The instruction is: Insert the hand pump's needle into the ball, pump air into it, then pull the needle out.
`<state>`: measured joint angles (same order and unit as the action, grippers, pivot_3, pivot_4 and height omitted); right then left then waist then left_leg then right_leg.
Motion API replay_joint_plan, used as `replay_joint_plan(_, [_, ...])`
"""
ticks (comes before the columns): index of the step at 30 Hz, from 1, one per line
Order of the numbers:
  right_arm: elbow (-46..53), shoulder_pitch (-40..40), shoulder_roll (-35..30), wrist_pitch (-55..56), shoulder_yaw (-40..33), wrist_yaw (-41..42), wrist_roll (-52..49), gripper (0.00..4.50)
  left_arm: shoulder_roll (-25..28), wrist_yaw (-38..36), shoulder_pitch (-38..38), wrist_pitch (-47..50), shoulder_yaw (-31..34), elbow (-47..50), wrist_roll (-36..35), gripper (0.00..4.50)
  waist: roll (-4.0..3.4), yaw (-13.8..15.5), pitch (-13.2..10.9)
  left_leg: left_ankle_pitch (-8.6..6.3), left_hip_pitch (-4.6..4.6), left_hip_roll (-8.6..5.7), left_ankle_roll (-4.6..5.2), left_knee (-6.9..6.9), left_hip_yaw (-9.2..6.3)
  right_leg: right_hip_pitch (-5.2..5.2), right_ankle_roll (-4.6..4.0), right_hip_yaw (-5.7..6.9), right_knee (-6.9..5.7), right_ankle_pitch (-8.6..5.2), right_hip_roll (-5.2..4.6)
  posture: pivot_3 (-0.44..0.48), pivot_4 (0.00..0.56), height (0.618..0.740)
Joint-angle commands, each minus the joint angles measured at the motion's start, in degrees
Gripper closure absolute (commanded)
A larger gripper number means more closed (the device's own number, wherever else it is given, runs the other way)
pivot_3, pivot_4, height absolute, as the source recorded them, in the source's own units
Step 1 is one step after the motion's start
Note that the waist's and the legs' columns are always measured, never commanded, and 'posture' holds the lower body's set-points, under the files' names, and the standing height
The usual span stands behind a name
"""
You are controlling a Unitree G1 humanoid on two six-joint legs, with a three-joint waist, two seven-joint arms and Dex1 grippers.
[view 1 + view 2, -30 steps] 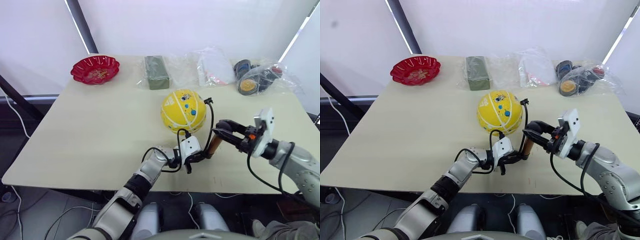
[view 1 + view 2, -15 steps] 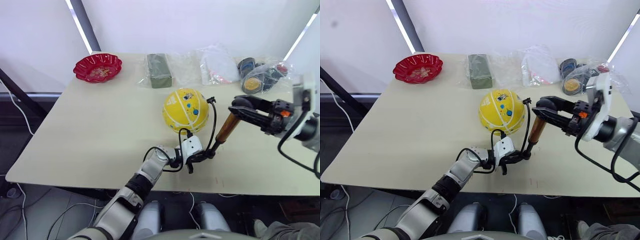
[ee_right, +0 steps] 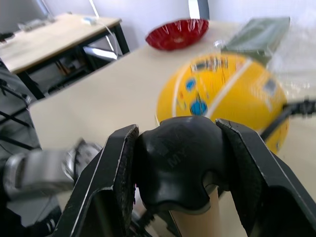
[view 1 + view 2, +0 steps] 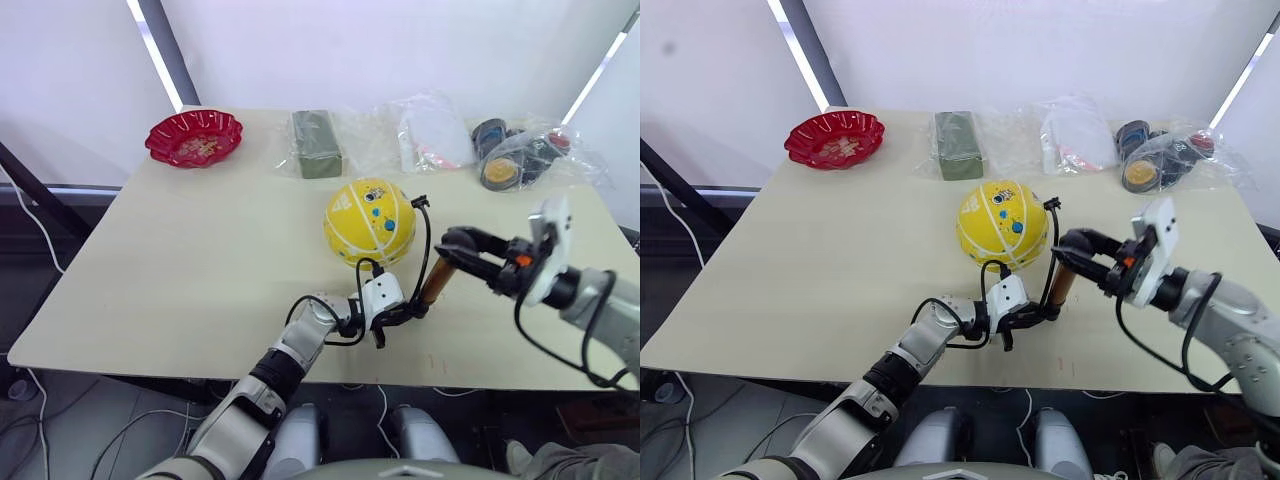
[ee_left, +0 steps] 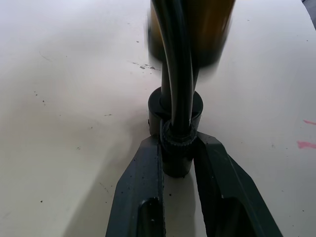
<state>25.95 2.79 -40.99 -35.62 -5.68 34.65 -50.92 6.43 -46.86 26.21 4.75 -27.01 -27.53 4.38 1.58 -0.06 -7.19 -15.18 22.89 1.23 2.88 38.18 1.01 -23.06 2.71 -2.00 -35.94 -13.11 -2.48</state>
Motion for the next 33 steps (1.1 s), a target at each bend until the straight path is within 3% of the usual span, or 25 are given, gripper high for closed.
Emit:
replay_joint_plan(1, [-3.76, -2.69, 1.09, 1.12, 4.09, 2.54, 5.74, 2.53, 1.12, -0.54, -2.17, 2.96, -1.22, -2.57, 1.73, 4.14, -0.05, -0.08, 0.06, 0.0, -0.01, 0.0, 0.0, 0.0, 0.0, 0.01, 0.0, 0.01, 0.0, 0.0, 0.0, 0.0, 0.15, 0.74])
replay_joint_plan(7, [1.46, 2.09, -0.52, -1.12, -3.8, 1.66, 0.47, 2.53, 1.15, -0.61, -1.81, 2.85, -1.23, -2.89, 1.72, 4.14, -0.1, -0.05, 0.06, 0.0, -0.03, 0.0, 0.0, 0.0, -0.03, 0.02, 0.0, 0.05, -0.01, 0.0, 0.02, 0.0, 0.15, 0.74])
replay_joint_plan(11, [5.5, 9.46, -7.71, -7.39, -15.6, -2.13, -13.32, 2.53, 1.09, -1.03, -1.32, 2.52, -1.28, -3.62, 1.63, 4.14, -0.58, 0.13, -0.35, 0.0, 0.15, -0.09, 0.0, 0.05, 0.03, -0.1, 0.02, 0.01, -0.01, 0.02, -0.14, 0.0, 0.15, 0.74])
replay_joint_plan(17, [3.46, 14.43, -16.91, -14.66, -23.38, -5.64, -25.01, 2.53, 0.81, -1.47, -0.82, 2.01, -1.27, -4.6, 1.66, 4.14, -0.5, 0.85, -0.48, 0.0, 0.36, -0.08, 0.0, 0.02, -0.13, -0.19, 0.01, 0.2, 0.04, 0.01, -0.1, 0.0, 0.15, 0.74])
replay_joint_plan(21, [3.91, 12.46, -16.83, -15.69, -19.37, -5.68, -23.09, 2.53, 0.65, -1.5, -0.76, 1.91, -1.3, -4.85, 1.6, 4.14, -0.5, 0.86, -0.47, 0.0, 0.71, -0.08, 0.01, 0.17, -0.17, -0.42, 0.03, 0.2, 0.04, 0.03, -0.12, 0.0, 0.15, 0.74])
replay_joint_plan(33, [-4.87, -2.34, -0.45, -0.05, 4.11, 2.72, 4.57, 2.53, 0.38, -0.32, -1.66, 2.65, -1.03, -3.73, 1.61, 4.14, -0.03, 0.76, 0.11, 0.01, 0.47, -0.05, 0.01, 0.17, -0.23, -0.25, 0.01, 0.33, 0.0, 0.02, 0.29, 0.0, 0.15, 0.74])
